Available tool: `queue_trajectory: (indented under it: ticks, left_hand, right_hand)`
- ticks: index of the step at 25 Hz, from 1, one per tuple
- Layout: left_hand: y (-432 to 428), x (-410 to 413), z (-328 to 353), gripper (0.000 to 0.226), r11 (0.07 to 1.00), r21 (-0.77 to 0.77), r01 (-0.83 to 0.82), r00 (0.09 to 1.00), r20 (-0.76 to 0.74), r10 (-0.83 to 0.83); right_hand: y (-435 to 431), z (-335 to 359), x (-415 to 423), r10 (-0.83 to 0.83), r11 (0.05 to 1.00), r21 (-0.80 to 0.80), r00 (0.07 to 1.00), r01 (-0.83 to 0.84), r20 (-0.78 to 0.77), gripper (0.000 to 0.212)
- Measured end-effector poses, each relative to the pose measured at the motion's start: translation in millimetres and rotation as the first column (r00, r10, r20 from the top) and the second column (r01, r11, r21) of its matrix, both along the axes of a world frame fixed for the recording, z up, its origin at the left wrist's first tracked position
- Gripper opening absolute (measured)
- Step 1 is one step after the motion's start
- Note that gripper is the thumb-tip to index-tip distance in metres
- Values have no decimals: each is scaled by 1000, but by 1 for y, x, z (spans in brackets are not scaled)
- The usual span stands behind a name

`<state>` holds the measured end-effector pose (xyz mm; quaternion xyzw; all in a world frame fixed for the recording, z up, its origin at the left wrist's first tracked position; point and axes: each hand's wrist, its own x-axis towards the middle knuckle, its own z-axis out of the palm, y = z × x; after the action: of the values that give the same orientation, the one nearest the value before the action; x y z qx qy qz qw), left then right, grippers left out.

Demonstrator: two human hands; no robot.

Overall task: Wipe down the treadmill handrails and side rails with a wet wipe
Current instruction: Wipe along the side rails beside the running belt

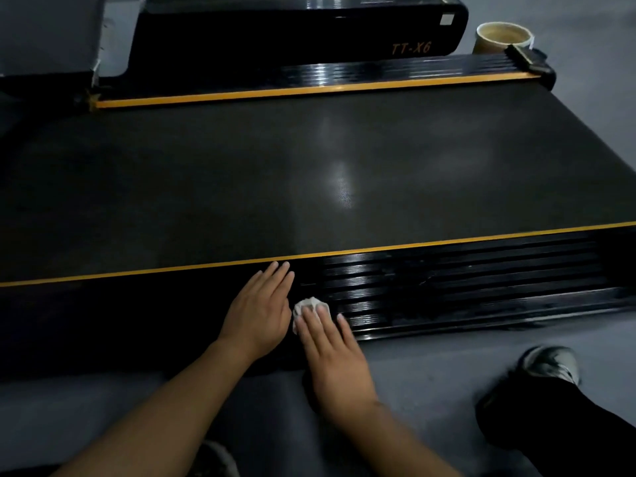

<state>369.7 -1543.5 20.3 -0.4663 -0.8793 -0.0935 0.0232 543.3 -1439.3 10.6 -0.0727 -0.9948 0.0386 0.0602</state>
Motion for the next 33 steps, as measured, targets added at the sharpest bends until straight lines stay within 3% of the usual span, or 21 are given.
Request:
queue_trajectory:
  ticks: [2,5,8,11,14,18,21,23,26,30,33]
  left_hand:
    - [0,3,1,60,1000,5,5,1000,10,-5]
    - [14,11,6,65,999,-12,48,999,21,-48]
    - [47,28,7,67,994,-17,104,994,37,-104]
    - [70,41,6,67,996,-37,81,996,49,-79]
    - [75,50,4,65,995,-64,80,997,8,-79]
    - [93,61,4,63,996,-68,64,998,-3,-65]
    - [99,60,1,62,997,-34,75,997,13,-75]
    - [98,57,-2,62,997,-8,76,997,15,-76]
    - [100,56,-3,61,997,-5,81,997,17,-81]
    - [99,59,-1,62,997,-2,83,997,-11,-83]
    - [100,60,-1,62,997,3,76,997,-6,-76]
  right_hand:
    - [32,0,21,12,999,44,1000,-12,-8,76]
    - [94,-5,60,-99,989,113,995,99,-5,87]
    - [90,-9,58,-188,974,114,980,195,-72,68]
    - [38,-10,32,-112,994,-22,993,112,-30,66]
    - [72,-10,49,-46,998,37,997,48,-66,66]
    - [150,-15,106,-217,967,125,975,222,-53,87]
    - [127,-18,87,-312,948,58,949,314,-44,88]
    - [90,-17,58,-217,976,-1,976,217,-32,87]
    - [95,-13,49,-54,998,42,999,54,-4,87]
    - [160,-12,89,-278,960,19,957,281,-80,70]
    - [164,-10,84,-367,930,-26,929,366,-58,72]
